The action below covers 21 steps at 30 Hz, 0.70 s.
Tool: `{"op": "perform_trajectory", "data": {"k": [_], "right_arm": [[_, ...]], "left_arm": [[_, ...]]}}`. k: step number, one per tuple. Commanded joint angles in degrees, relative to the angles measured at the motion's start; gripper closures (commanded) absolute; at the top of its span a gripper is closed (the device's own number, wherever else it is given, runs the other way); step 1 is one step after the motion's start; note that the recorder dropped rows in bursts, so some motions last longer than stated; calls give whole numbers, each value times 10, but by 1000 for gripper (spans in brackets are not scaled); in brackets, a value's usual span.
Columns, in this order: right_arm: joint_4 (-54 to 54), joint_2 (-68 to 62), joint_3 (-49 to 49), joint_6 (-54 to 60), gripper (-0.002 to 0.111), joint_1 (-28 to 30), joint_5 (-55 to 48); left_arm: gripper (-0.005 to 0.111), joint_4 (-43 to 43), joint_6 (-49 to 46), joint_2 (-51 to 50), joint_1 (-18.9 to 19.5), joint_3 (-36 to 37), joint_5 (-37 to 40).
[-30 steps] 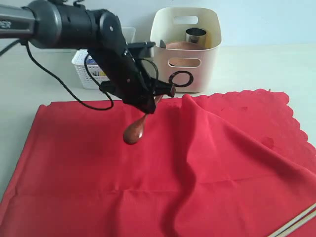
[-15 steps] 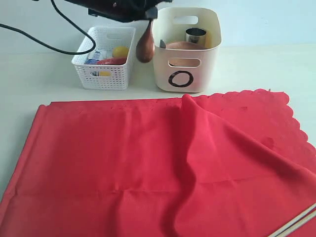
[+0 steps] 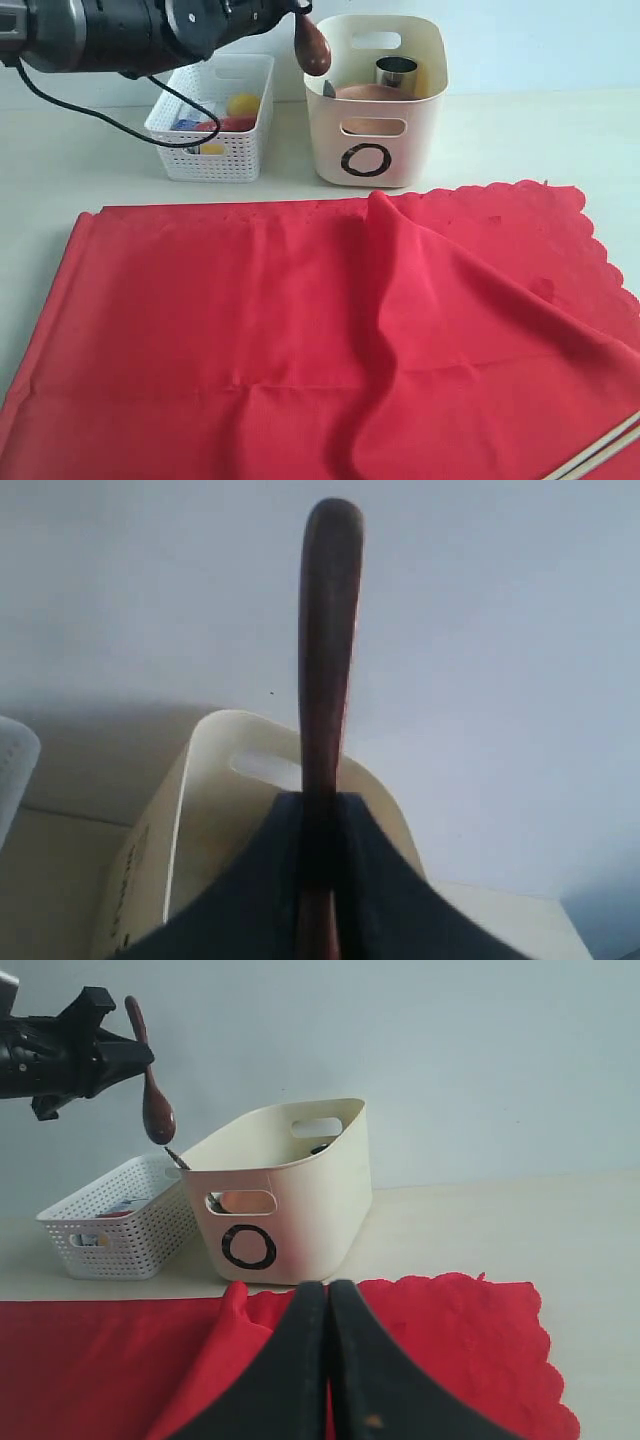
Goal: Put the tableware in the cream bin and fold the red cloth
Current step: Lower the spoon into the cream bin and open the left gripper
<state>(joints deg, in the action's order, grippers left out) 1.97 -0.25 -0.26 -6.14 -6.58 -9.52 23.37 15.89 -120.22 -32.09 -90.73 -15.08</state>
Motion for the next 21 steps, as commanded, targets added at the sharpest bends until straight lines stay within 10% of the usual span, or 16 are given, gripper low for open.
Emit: {"op": "perform_trajectory", "data": {"k": [1, 9, 21], "right_arm": [[-4, 2, 3, 1, 108, -1, 6], [-4, 2, 3, 1, 108, -1, 6], [-4, 2, 3, 1, 108, -1, 6]], "left_arm": [[91, -106, 97, -32, -4, -45, -17], [2, -153, 97, -64, -18, -107, 50], [3, -156, -22, -14, -18, -107, 237]]}}
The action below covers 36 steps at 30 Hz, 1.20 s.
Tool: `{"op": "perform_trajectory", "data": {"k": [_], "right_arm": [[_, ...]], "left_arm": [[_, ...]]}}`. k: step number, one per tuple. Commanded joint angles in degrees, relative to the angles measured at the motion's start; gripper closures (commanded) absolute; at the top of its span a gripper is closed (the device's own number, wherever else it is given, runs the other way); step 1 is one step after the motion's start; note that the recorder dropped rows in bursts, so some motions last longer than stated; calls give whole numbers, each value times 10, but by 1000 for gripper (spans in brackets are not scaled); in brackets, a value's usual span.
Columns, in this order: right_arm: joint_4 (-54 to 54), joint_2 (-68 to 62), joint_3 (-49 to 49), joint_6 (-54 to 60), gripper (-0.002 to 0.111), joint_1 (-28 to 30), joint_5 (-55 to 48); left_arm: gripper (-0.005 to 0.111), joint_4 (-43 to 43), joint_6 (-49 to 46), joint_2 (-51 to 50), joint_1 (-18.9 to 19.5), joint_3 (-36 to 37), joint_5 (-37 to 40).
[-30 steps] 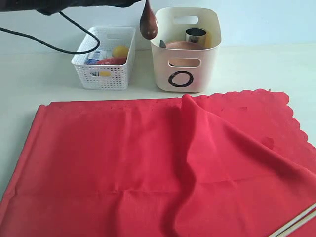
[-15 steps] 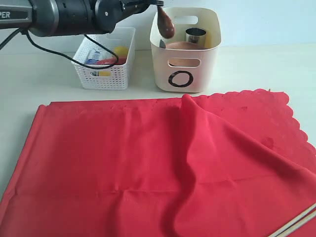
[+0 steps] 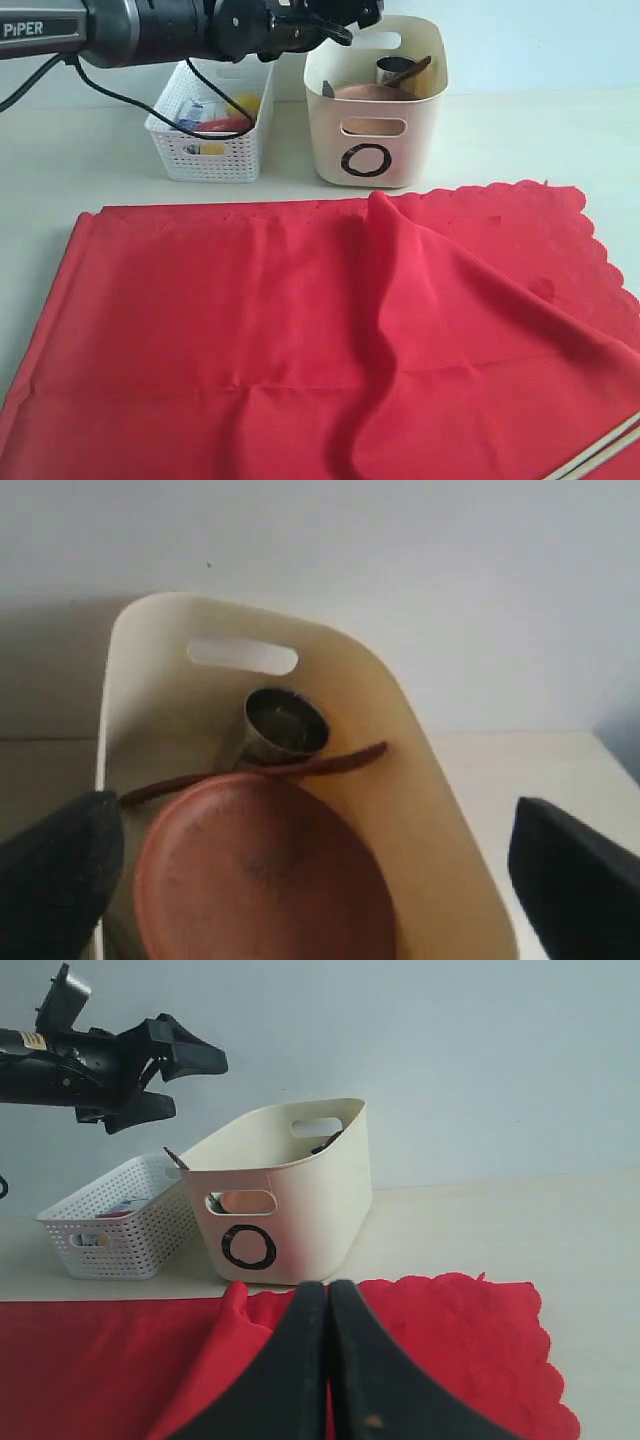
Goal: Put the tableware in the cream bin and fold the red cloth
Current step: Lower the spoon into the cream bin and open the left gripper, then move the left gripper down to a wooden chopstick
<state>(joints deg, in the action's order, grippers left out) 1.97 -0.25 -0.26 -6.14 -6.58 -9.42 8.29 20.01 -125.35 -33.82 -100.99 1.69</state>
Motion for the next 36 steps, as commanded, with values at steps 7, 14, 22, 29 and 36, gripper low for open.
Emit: {"op": "perform_trajectory", "data": {"k": [7, 14, 22, 29, 36], "right_arm": [[-4, 2, 3, 1, 108, -1, 5], [-4, 2, 3, 1, 108, -1, 5], [-4, 2, 3, 1, 108, -1, 5], [-4, 2, 3, 1, 108, -1, 5], [-4, 2, 3, 1, 108, -1, 5]], "left_arm": [[8, -4, -176, 99, -2, -5, 231], [106, 80, -361, 130, -7, -5, 427], [104, 454, -798, 120, -90, 85, 607], [104, 383, -828, 49, -247, 134, 550], [86, 368, -826, 7, -296, 136, 483]]}}
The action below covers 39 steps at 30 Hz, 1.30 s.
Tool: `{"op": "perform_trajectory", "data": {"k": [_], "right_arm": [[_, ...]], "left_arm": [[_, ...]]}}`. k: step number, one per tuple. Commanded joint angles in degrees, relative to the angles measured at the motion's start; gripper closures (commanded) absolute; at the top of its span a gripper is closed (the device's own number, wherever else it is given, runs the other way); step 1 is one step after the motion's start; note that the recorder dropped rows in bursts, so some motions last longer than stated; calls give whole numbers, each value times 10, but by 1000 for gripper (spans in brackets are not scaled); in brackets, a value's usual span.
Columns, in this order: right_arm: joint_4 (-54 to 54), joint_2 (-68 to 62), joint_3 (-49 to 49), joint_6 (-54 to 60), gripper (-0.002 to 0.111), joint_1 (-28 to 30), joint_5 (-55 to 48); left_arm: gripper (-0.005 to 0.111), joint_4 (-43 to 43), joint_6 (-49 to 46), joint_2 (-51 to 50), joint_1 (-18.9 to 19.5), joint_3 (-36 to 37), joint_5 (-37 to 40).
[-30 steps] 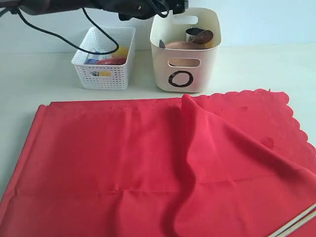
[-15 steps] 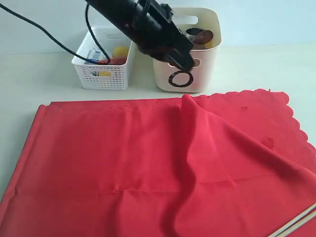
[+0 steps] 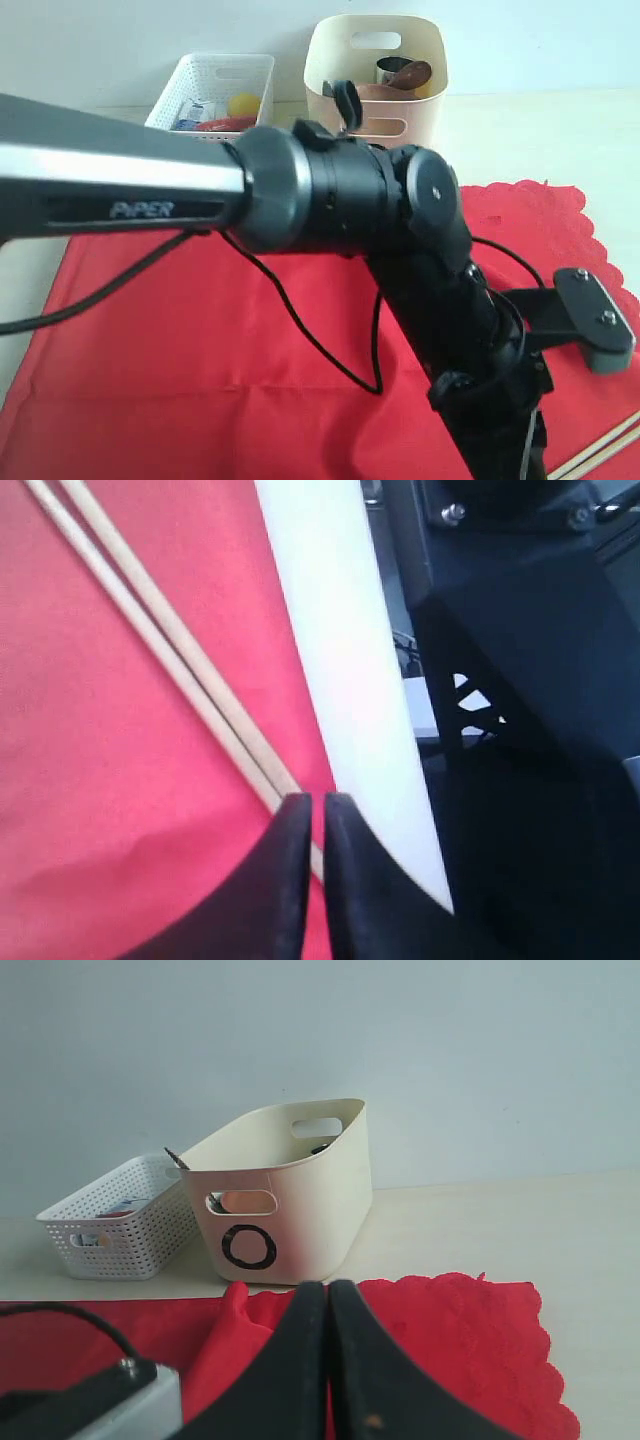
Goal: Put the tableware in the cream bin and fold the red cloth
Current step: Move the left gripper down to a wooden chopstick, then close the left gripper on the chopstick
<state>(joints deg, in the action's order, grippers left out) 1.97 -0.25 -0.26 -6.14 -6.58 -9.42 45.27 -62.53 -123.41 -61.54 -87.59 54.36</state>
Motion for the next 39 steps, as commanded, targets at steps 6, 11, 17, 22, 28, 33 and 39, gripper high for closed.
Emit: {"op": "perform_trajectory", "data": {"k": [6, 11, 17, 22, 28, 33, 39], "right_arm": [[-4, 2, 3, 1, 108, -1, 5], [-4, 2, 3, 1, 108, -1, 5], [-4, 2, 3, 1, 108, -1, 5], [-4, 2, 3, 1, 108, -1, 5], [-4, 2, 3, 1, 108, -1, 5], [-4, 2, 3, 1, 108, -1, 5], [-4, 2, 3, 1, 108, -1, 5]], "left_arm": [[59, 0, 10, -27, -26, 2, -117], [60, 3, 12, -40, -26, 2, -155], [60, 14, 12, -43, -26, 2, -158], [60, 27, 12, -43, -27, 2, -162], [60, 33, 16, -43, -52, 2, -177], [63, 24, 21, -43, -75, 2, -232], [64, -16, 77, -43, -76, 2, -259]]}}
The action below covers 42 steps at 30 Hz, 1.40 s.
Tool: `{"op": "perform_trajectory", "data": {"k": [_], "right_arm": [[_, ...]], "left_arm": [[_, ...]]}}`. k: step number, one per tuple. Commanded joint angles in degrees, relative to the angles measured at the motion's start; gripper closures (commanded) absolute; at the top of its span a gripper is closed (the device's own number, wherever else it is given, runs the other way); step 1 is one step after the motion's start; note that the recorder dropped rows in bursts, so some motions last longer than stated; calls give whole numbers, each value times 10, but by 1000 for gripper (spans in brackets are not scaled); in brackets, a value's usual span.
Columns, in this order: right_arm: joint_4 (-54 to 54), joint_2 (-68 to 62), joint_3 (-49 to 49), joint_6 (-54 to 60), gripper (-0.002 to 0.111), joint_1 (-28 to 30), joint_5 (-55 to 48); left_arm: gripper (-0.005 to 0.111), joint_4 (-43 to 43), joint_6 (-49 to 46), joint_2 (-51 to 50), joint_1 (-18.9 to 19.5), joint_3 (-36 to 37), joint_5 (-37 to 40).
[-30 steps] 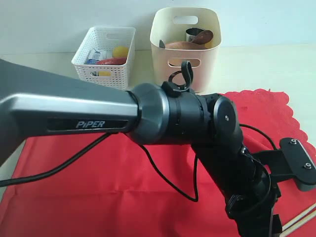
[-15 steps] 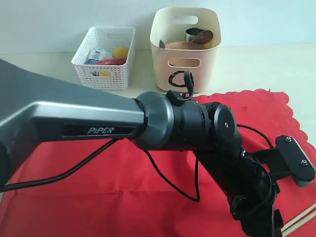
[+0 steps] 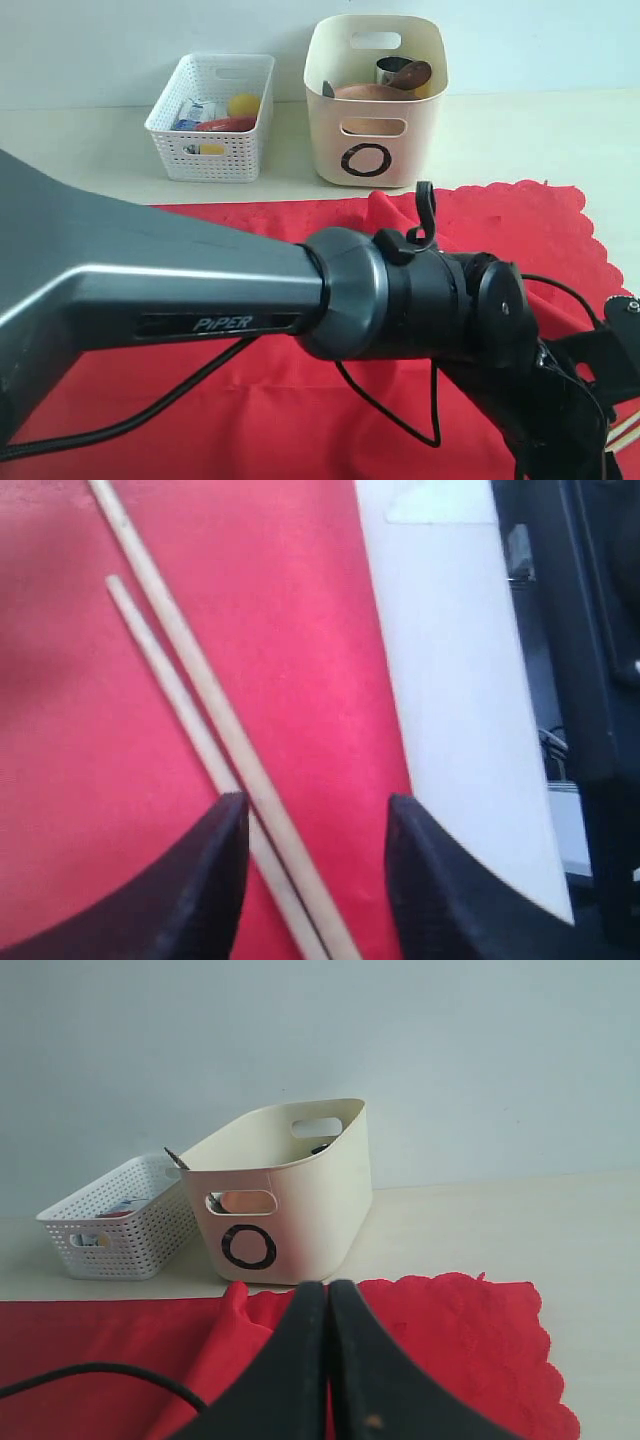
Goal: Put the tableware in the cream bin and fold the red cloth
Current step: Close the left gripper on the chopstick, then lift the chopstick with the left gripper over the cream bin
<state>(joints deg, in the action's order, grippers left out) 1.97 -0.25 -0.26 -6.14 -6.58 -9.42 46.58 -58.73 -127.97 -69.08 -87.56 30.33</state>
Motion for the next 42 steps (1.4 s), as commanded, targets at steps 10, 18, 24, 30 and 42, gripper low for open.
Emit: {"op": "perform_trajectory", "data": {"k": [10, 18, 24, 30, 42], "right_arm": [[-4, 2, 3, 1, 108, -1, 5], [-4, 2, 3, 1, 108, -1, 5], [-4, 2, 3, 1, 108, -1, 5], [-4, 2, 3, 1, 108, -1, 5], [-4, 2, 3, 1, 108, -1, 5]], "left_arm": [[64, -59, 76, -20, -1, 2, -21], [64, -75, 112, -20, -1, 2, -21], [89, -75, 112, -20, -1, 2, -19], [107, -75, 112, -20, -1, 2, -11], [107, -92, 123, 16, 0, 2, -7]]}}
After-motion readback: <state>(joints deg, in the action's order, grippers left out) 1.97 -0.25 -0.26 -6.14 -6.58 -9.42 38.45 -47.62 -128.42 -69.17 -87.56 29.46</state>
